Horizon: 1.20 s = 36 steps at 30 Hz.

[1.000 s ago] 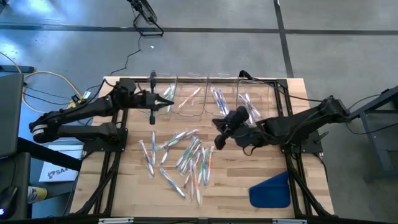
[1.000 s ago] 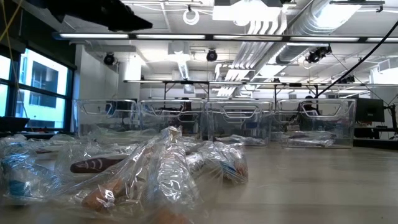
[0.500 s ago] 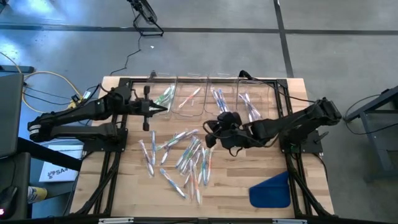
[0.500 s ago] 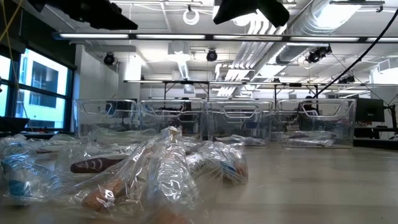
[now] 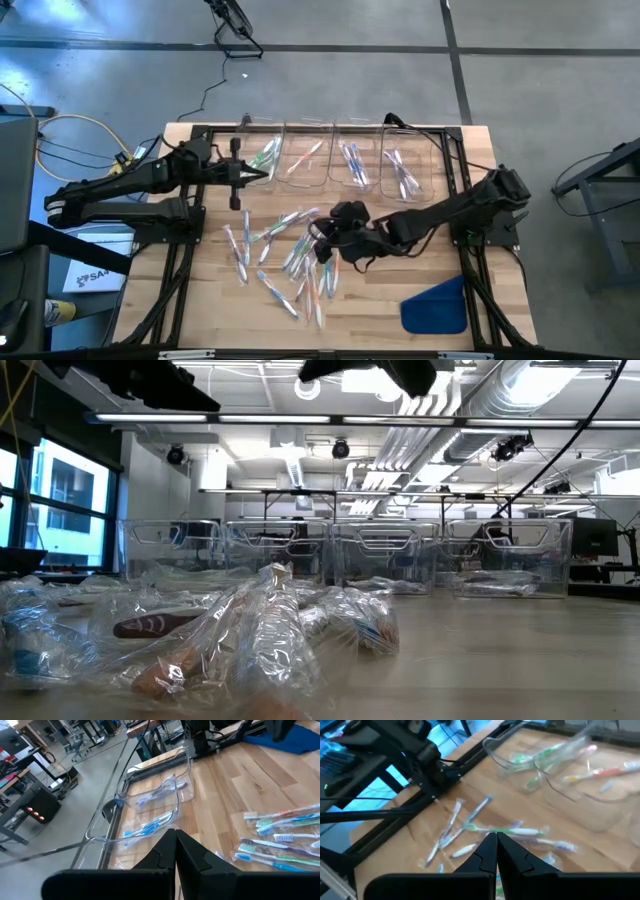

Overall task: Pick & Place Toothbrushes
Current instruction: Put the orange toothbrush into the middle left transparent bin

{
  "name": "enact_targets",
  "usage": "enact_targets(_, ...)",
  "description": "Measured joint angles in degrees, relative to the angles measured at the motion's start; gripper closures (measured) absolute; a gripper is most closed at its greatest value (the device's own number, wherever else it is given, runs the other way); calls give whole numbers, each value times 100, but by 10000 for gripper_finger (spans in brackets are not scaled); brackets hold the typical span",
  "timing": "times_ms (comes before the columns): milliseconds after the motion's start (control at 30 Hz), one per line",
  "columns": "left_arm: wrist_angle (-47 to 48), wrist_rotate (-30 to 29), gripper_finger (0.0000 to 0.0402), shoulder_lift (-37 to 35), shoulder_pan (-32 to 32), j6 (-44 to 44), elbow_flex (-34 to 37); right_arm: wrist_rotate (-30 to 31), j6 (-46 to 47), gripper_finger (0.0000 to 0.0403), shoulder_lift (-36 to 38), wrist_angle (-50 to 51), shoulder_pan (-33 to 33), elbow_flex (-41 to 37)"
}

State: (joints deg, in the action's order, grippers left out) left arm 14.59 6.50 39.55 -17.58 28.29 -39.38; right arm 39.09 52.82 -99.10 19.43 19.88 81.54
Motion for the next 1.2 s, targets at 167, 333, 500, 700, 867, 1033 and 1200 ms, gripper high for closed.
enact_targets(167,124,0,401,0,0,-2,0,-1,-453,401,-560,472,-69,1005)
enact_targets(333,230,-2,401,0,0,-114,0,-119,-296,401,-884,576,-204,1268)
enact_targets(500,213,43,401,0,0,-155,0,-429,761,401,-1123,1329,-191,1258)
enact_targets(700,237,44,401,2,0,-155,2,-826,1770,401,-1334,2060,-98,1270)
enact_targets(867,236,46,401,2,0,-155,0,-2182,1181,401,-1451,1993,-181,1266)
enact_targets(1033,278,46,401,2,0,-155,0,-3130,733,401,-1535,1858,-268,1261)
enact_targets(1200,311,46,401,2,0,-155,0,-2504,1635,401,-1573,2082,-328,1259)
